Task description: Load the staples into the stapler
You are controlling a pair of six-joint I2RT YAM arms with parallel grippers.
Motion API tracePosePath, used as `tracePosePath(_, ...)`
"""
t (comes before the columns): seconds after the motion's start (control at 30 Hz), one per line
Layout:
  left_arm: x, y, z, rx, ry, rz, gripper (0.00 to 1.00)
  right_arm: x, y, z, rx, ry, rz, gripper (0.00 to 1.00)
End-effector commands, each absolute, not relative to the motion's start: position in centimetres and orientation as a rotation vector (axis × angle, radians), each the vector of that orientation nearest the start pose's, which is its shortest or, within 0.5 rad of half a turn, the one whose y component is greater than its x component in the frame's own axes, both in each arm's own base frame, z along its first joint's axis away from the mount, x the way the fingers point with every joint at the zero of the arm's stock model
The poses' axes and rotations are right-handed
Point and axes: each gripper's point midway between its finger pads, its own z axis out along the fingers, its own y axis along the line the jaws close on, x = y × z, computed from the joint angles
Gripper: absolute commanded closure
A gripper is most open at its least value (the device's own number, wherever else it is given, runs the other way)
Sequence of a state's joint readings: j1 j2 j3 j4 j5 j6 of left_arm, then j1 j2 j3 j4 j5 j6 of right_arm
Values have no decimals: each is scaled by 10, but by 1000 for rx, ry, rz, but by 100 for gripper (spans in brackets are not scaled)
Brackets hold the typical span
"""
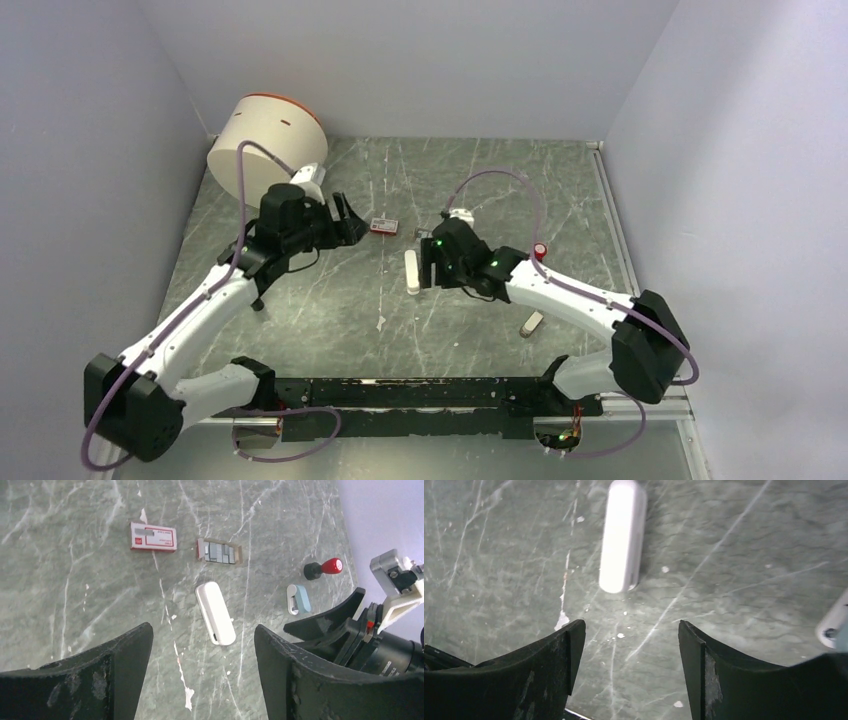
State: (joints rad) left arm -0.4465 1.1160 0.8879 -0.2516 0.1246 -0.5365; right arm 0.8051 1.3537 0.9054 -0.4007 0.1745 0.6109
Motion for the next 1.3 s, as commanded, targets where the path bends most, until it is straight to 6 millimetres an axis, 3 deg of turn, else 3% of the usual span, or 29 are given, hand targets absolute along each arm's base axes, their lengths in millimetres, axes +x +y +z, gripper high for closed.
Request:
tracePosePath(0.0,286,-177,190,-143,2157,-710,22,241,270,101,-108,2433,425,28)
tracePosePath(0.13,270,-177,174,-184,2175,-768,23,239,288,85,-120,2451,359,33)
tracePosePath(0.37,257,-172,155,-208,2223,-758,26,246,302,69,-139,2434,238,40)
tracePosePath(0.57,257,-162,150,-229,2213,-700,25,254,303,55,-141,2439,154,45)
tracePosePath(0.87,252,-170,131,-205,2265,-740,26,259,309,40,-143,2457,117,60)
tracePosePath(1.03,252,-177,121,-214,2289,-777,24,260,308,43,-126,2443,120,64)
tracePosePath(1.27,255,-174,102,-284,2323,-746,15,248,317,61,-92,2443,305,74)
